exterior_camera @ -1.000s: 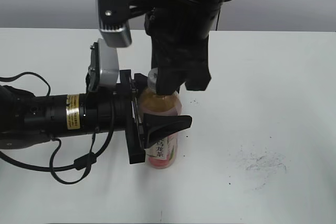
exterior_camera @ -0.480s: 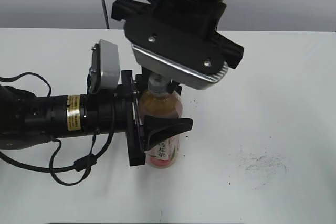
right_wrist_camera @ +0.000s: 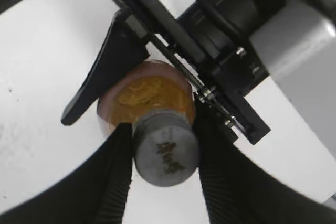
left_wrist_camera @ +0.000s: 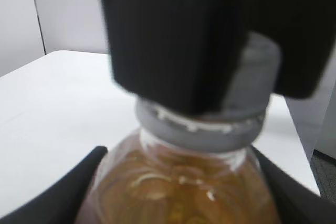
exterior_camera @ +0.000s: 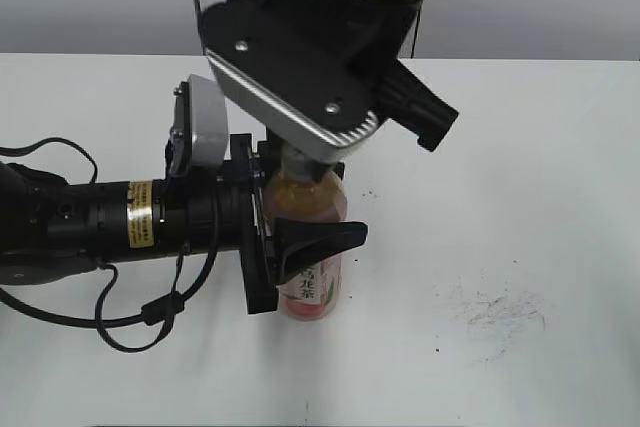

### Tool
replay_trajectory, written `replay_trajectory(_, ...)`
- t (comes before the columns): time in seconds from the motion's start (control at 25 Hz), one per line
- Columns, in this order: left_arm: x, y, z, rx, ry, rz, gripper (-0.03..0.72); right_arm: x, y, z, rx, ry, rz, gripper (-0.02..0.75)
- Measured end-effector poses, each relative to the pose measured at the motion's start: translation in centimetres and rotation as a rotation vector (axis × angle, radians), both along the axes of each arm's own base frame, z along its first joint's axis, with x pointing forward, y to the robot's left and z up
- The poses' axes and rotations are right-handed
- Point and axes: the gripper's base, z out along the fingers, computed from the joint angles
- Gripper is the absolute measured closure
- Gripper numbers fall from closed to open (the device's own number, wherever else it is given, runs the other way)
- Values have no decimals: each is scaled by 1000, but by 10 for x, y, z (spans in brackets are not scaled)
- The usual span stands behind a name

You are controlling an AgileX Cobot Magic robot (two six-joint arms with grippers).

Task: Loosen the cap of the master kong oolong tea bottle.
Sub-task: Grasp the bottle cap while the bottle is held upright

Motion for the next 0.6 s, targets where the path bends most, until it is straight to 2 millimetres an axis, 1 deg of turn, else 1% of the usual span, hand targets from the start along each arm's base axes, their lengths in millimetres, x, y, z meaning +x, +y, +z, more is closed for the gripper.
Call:
replay_trajectory(0.08,1,0,0,-1,10,12,243,-1,1,1,18,45,-105,393)
replay_trajectory(0.2,2,0,0,-2,18,20,243,-2,2,1,35,111,-263,286)
replay_trajectory(0.32,2,0,0,-4,21,23,243,-2,2,1,47,181,-459,189)
replay_trajectory(0.48,2,0,0,-5,25,30,243,-1,2,1,63,303,-830,161)
replay_trajectory(0.6,3,1,0,-6,28,36,243,1,-1,0,69,363,-1122,160)
